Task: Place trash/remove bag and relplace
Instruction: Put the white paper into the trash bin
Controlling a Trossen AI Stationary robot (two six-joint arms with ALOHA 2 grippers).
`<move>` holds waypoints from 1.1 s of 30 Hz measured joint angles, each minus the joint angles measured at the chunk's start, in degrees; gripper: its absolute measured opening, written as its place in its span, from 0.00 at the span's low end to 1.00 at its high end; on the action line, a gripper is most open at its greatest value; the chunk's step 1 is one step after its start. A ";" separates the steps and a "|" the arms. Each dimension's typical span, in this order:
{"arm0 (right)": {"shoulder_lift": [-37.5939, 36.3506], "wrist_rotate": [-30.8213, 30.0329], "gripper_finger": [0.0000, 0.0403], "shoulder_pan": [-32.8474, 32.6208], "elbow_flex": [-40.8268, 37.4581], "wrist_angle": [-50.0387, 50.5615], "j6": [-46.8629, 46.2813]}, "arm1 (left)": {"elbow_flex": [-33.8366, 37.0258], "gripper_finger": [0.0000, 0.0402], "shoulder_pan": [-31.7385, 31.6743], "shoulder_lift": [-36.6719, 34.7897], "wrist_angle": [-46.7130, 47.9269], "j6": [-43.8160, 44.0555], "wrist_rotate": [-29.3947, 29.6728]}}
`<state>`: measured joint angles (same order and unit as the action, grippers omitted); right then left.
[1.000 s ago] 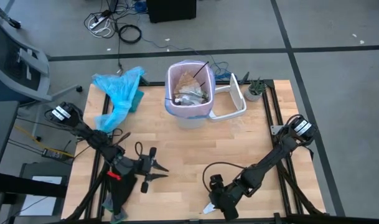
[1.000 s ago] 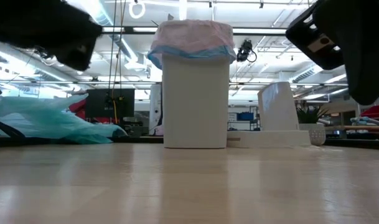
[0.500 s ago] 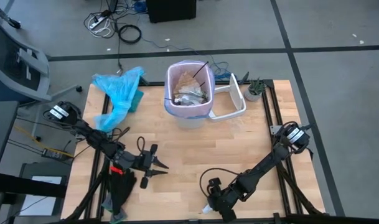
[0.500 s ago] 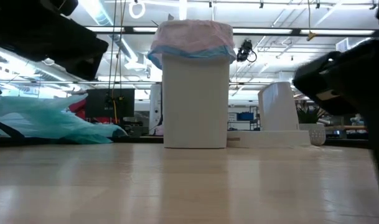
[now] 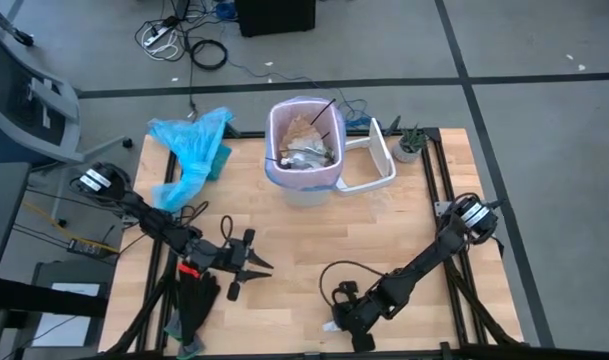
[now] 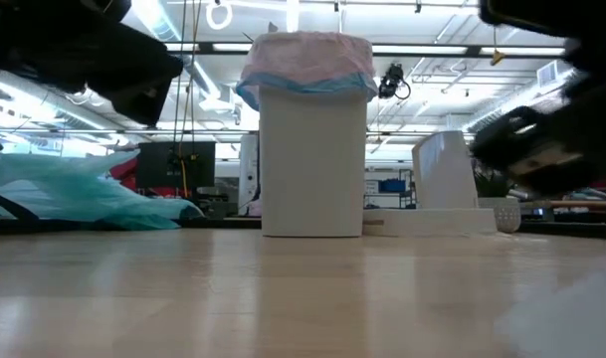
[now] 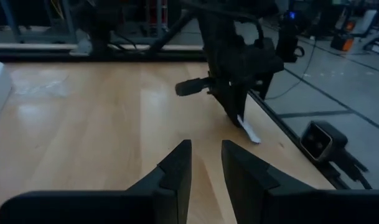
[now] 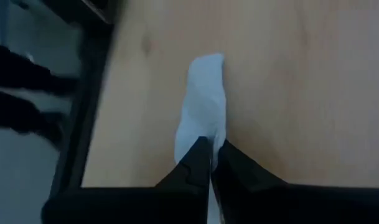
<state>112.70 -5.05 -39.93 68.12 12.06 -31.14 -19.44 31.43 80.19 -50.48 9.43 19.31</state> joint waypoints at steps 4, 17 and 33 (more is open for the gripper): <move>-6.13 1.28 0.00 2.88 0.64 2.12 -1.81 | 0.00 0.24 -2.22 -2.51 0.77 -2.06 0.06; -18.98 -5.67 0.00 13.93 12.60 20.78 3.97 | 0.02 0.24 -8.95 -20.57 12.53 -6.30 -0.12; -28.93 -11.36 0.00 32.81 18.13 19.02 20.69 | 0.02 0.24 -8.95 -21.38 6.52 -6.16 0.91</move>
<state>83.77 -16.41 -7.12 86.25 31.09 -10.45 -19.42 22.48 58.81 -43.96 3.27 20.22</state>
